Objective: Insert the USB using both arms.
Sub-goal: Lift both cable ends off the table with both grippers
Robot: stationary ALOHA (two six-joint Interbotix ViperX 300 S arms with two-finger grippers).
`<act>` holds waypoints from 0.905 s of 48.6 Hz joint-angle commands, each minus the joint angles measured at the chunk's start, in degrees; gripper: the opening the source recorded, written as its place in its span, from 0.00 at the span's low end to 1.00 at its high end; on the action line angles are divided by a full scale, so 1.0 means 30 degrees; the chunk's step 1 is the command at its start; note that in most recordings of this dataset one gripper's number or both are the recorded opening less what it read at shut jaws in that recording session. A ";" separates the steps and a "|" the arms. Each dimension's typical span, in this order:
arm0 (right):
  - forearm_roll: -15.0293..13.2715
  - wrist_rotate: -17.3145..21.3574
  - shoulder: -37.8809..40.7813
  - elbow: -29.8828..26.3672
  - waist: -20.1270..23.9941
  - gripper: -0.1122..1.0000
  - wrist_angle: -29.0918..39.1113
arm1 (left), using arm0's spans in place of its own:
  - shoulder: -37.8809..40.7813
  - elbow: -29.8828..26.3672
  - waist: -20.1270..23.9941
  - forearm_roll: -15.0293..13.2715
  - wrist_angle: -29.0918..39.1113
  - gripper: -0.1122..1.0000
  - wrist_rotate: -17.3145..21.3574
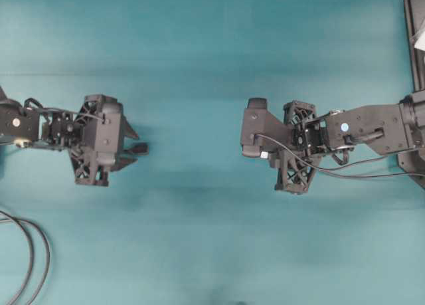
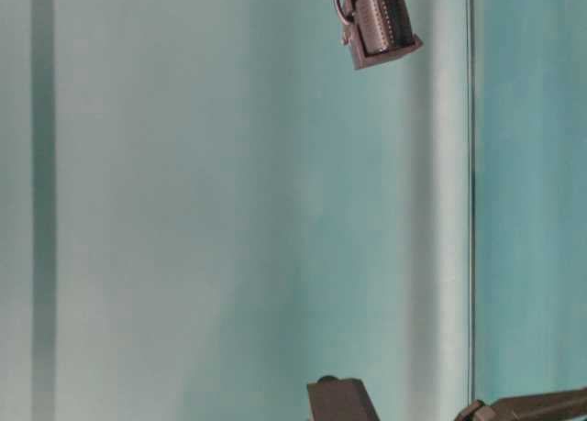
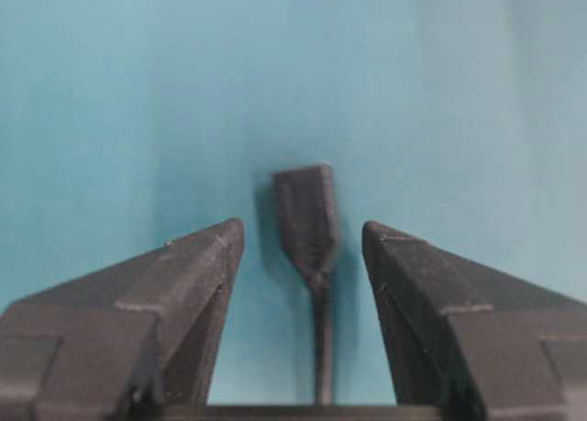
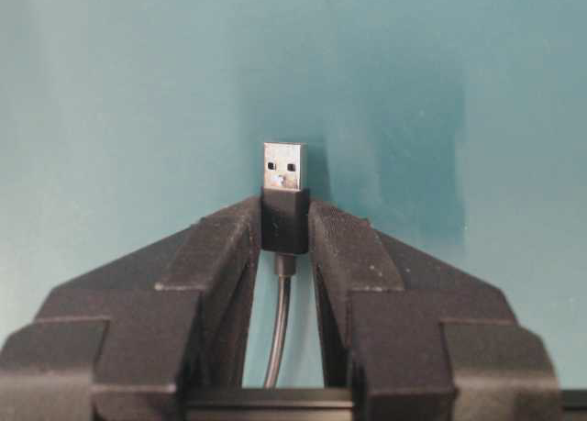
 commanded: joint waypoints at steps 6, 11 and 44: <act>-0.0029 0.0029 0.0674 -0.0146 0.0410 0.29 -0.0146 | 0.0264 -0.0381 0.0264 -0.0059 -0.0176 0.67 0.0234; -0.0146 0.0029 0.0674 -0.0176 0.0498 0.29 -0.0146 | 0.0586 -0.0469 0.0205 -0.0059 -0.0088 0.66 0.0088; -0.0264 0.0029 0.0586 -0.0762 0.0586 0.28 0.1084 | 0.1729 -0.1084 -0.0791 -0.0059 0.2988 0.46 -0.0059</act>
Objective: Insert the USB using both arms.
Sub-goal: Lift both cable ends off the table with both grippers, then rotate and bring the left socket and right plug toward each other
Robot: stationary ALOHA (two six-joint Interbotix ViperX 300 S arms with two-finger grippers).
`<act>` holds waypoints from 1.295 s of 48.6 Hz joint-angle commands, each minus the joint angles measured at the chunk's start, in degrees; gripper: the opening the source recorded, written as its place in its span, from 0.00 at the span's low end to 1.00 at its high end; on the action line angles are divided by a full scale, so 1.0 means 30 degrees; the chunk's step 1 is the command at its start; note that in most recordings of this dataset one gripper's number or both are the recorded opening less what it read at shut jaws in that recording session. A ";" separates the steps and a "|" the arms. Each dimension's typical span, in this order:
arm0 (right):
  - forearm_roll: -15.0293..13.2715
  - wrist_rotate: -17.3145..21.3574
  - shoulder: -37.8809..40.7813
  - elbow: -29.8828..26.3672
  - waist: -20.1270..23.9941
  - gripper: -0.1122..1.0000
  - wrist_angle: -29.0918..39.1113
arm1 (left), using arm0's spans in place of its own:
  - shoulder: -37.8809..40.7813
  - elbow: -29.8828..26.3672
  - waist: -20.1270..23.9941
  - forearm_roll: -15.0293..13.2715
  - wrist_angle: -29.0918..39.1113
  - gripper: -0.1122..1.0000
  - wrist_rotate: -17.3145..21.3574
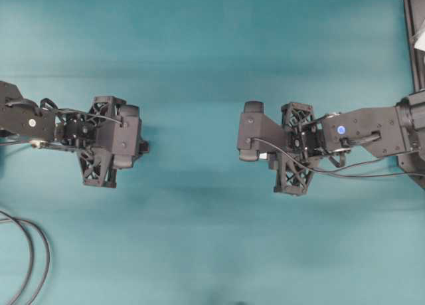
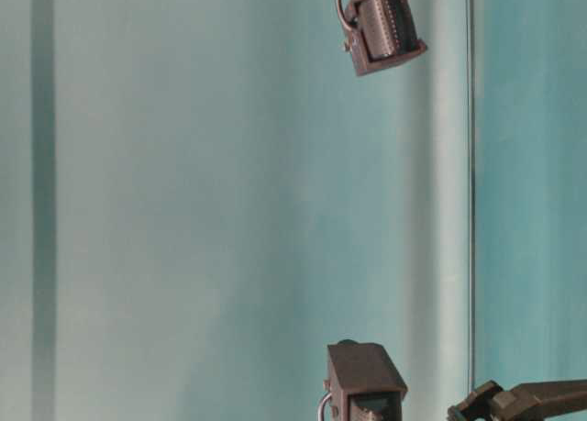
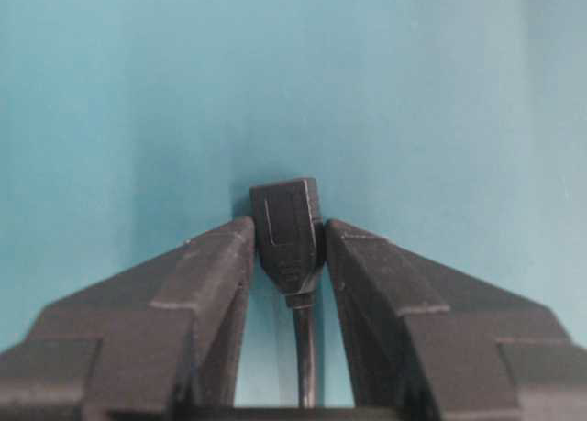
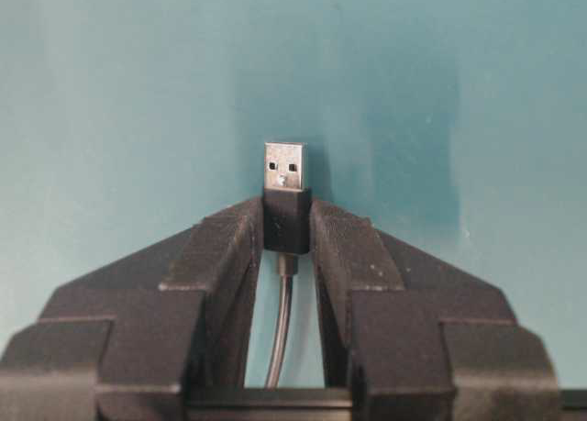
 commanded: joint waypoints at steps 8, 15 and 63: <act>-0.0146 0.0000 0.0000 -0.0264 0.0352 0.28 0.0498 | 0.0586 0.0352 -0.0615 -0.0029 0.0410 0.46 -0.0176; -0.0469 0.0000 -0.0674 -0.0264 0.0352 0.28 0.0527 | -0.0088 0.0000 -0.0615 -0.0176 0.0674 0.46 -0.0234; -1.0576 0.4834 -0.7090 -0.1025 0.3662 0.28 0.8262 | -0.7939 -0.2021 -0.0322 -0.3457 0.4922 0.33 -1.0723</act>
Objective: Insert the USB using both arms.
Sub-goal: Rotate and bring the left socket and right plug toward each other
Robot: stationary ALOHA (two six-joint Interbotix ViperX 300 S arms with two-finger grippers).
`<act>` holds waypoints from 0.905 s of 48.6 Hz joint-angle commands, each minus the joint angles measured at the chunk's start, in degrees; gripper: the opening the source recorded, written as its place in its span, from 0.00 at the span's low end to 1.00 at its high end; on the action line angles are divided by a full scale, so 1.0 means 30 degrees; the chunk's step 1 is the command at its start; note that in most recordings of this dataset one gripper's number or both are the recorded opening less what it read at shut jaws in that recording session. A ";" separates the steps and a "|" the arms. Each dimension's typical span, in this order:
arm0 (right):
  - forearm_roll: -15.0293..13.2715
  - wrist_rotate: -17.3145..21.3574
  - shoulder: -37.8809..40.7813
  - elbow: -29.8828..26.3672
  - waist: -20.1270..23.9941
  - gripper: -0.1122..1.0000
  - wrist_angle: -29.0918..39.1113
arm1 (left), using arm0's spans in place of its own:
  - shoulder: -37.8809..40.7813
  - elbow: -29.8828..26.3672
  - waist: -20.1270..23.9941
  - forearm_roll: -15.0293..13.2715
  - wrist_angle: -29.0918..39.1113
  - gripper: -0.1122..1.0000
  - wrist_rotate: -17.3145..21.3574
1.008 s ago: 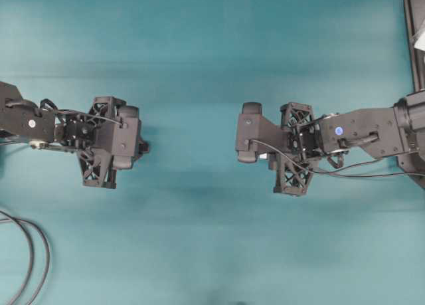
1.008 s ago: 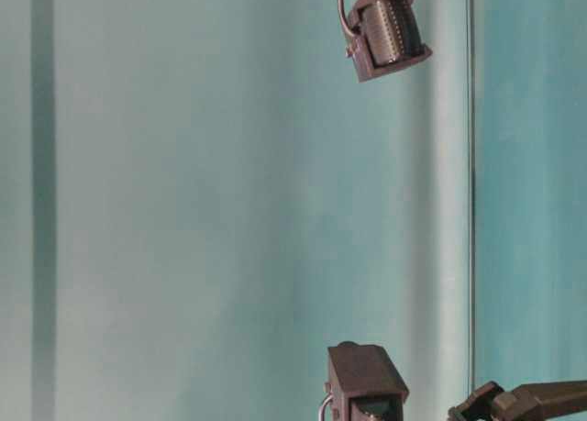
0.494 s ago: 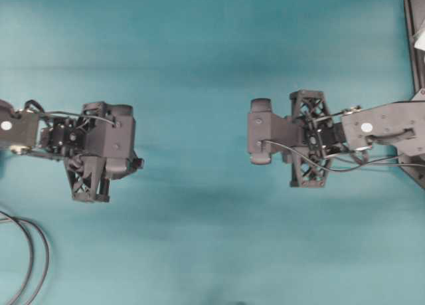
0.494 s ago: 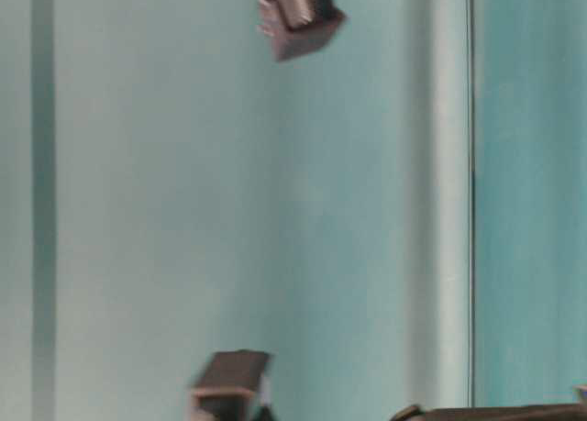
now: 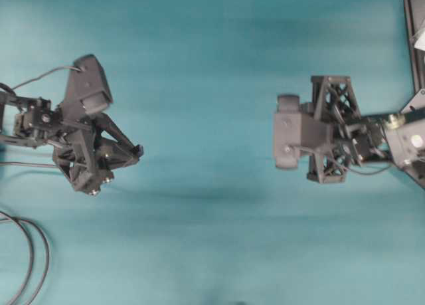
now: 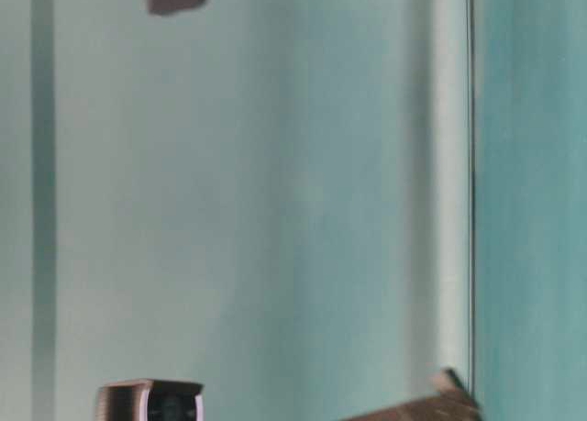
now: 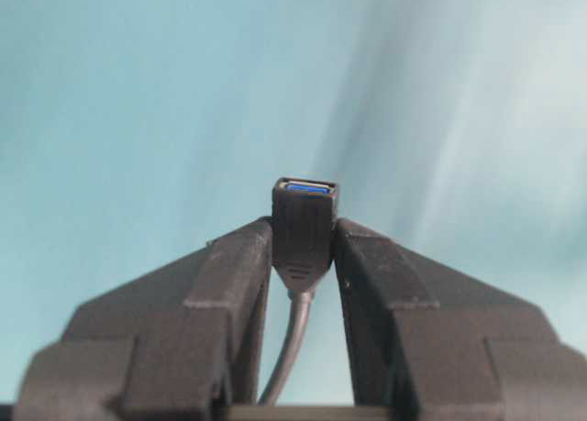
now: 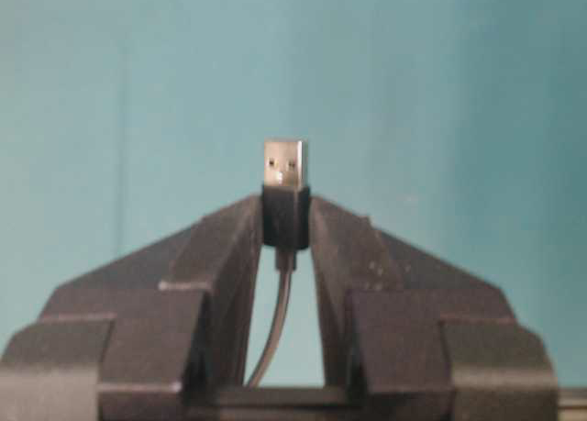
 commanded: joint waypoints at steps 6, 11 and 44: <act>-0.3105 0.1670 -0.0352 -0.0469 0.1553 0.28 0.1318 | -0.0879 -0.0088 0.0732 -0.1787 -0.0293 0.33 -0.0322; -0.5156 0.2725 -0.0352 -0.0498 0.2402 0.28 0.2314 | -0.1318 0.0205 0.0791 -0.2520 -0.0293 0.33 -0.0322; -1.3477 0.7969 -0.0176 0.1641 0.5273 0.28 0.6592 | -0.3545 -0.1025 0.7764 -1.3447 0.9199 0.33 0.8115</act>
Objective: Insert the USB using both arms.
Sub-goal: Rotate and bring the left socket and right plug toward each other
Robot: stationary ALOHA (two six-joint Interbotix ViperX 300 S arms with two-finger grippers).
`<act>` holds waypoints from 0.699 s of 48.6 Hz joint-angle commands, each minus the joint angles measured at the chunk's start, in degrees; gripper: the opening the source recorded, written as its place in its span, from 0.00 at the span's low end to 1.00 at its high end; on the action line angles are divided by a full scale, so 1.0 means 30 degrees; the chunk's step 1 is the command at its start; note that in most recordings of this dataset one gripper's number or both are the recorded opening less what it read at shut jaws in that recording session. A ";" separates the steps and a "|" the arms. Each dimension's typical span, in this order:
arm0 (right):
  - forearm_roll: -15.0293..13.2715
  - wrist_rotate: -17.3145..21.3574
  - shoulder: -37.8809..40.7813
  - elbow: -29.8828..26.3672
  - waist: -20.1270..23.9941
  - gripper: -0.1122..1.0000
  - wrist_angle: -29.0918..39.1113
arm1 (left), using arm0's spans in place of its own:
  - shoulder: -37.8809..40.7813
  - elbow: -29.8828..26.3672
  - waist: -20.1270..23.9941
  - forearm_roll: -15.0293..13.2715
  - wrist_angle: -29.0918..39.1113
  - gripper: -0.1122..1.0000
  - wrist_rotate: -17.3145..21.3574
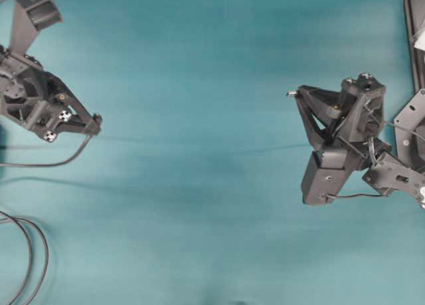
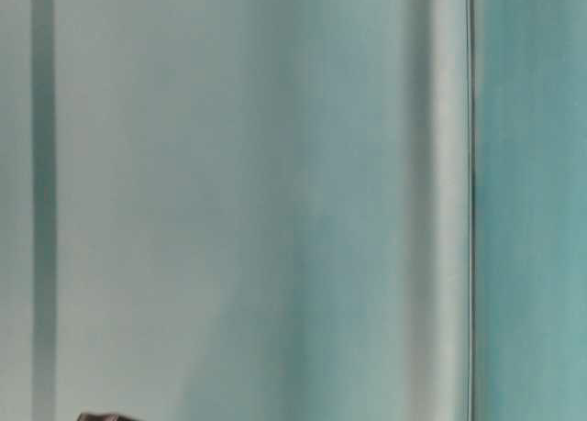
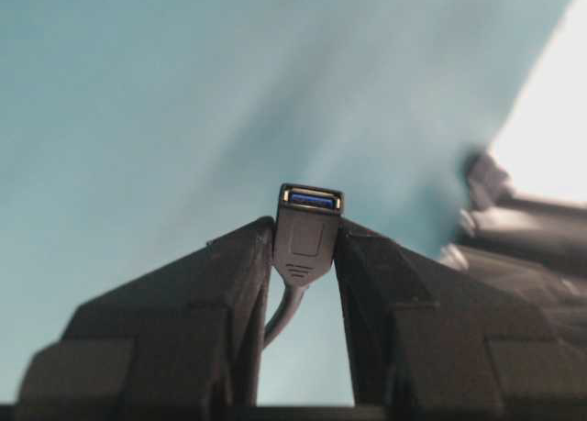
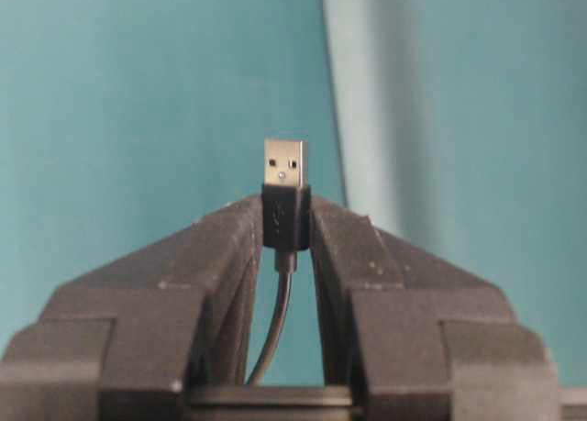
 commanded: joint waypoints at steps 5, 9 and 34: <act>-0.0645 0.0088 -0.0088 0.0117 0.0059 0.28 -0.0029 | 0.1201 0.0293 0.2578 -0.7148 0.0938 0.33 0.6445; -0.1143 0.0088 -0.0059 0.0410 0.0029 0.28 -0.0029 | 0.2285 0.0703 0.3516 -1.0400 0.2344 0.33 0.9375; -0.3457 -0.0879 0.0586 0.1553 -0.0146 0.28 -0.1875 | 1.1924 -0.4424 0.4102 -1.5732 1.0986 0.33 1.7754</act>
